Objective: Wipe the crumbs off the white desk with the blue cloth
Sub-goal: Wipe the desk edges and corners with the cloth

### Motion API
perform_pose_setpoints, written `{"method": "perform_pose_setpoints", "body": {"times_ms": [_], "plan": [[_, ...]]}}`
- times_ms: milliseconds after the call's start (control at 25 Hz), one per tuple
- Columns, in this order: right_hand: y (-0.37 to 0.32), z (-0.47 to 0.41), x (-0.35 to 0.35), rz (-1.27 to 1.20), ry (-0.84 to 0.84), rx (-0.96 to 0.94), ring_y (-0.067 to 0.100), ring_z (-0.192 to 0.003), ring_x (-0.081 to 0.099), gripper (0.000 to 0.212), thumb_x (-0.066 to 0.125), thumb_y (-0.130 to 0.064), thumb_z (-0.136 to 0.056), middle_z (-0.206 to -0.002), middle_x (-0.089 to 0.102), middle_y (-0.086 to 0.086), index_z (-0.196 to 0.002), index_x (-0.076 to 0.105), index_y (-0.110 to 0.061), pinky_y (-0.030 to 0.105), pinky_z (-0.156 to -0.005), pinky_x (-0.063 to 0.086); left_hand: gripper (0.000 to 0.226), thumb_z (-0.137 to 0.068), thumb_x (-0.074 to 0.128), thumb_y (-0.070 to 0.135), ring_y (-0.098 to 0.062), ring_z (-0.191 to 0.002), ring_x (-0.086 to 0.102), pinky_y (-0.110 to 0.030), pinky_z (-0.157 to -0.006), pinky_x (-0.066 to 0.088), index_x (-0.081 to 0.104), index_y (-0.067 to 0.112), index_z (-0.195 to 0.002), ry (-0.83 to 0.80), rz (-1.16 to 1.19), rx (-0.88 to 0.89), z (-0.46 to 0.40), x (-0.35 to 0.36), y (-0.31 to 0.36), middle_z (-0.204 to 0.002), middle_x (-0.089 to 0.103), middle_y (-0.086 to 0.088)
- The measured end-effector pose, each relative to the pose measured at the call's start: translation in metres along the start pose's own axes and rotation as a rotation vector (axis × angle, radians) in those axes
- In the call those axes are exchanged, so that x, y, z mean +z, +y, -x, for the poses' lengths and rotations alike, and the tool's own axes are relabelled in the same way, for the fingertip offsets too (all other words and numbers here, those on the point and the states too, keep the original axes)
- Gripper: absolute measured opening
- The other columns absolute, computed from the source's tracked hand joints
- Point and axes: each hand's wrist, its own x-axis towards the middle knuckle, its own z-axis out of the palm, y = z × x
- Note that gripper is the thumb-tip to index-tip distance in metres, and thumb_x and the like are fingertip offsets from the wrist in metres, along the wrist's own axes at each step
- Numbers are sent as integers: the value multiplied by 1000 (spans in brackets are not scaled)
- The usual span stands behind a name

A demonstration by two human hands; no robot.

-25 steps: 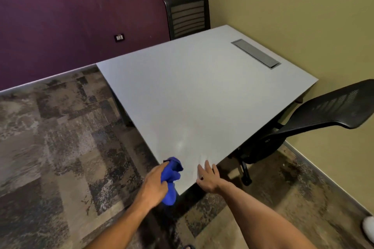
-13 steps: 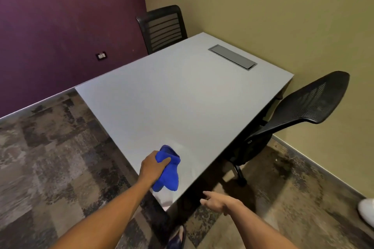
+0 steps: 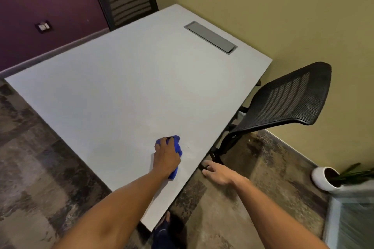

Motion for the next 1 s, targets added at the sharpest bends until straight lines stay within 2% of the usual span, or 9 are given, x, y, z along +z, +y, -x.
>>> {"method": "perform_pose_setpoints", "body": {"times_ms": [120,280,400,520,600,800,880,1000], "plan": [[6,-2,2,40,-27,60,21,-142,39,66,47,-48,-99,-157,38,3,-157,23,-27,34,-115,33,63,-89,57,26,-40,-126,37,-43,-92,49,30,18,-146,-134,-182,13,-11,24,12,-149,29,-11],[13,-11,5,73,-63,117,19,-144,37,66,46,-46,-100,-159,35,3,-157,21,-25,35,-117,31,70,-87,56,27,-40,-127,39,-42,-92,48,26,15,-149,-176,-409,52,-20,40,24,-156,25,-13],[6,-18,-4,75,-56,117,20,-144,37,65,46,-47,-100,-159,36,2,-157,22,-27,36,-116,32,64,-87,56,28,-37,-124,42,-41,-91,45,30,17,-145,-191,-534,156,-19,48,28,-149,31,-14],[-4,-24,-18,79,-45,93,22,-143,39,64,46,-46,-101,-158,37,3,-157,22,-27,37,-115,33,65,-89,56,29,-37,-127,40,-43,-94,45,27,20,-147,-258,-602,265,-13,54,31,-149,29,-14],[-9,-31,-27,87,-44,76,23,-141,42,64,46,-45,-100,-157,38,5,-157,23,-26,38,-115,35,71,-88,56,29,-36,-124,42,-42,-90,49,22,16,-149,-231,-603,229,-10,56,32,-148,29,-14],[-19,-47,-47,130,-54,26,23,-138,45,63,45,-45,-101,-155,43,4,-157,25,-24,37,-115,34,86,-85,59,33,-31,-109,49,-34,-78,55,13,7,-153,-127,-453,-62,-12,57,38,-139,36,-16],[-19,-55,-56,153,-88,9,24,-136,47,63,45,-45,-100,-153,45,4,-156,25,-25,38,-114,35,83,-86,59,30,-30,-112,49,-34,-78,55,14,11,-153,-136,-459,-57,-15,56,37,-141,35,-15],[-19,-74,-75,235,-128,-38,25,-135,48,64,44,-48,-99,-151,47,5,-156,25,-26,40,-114,36,82,-84,61,19,-35,-127,39,-40,-86,52,16,26,-152,-251,-504,89,-15,58,31,-149,27,-12]]}}
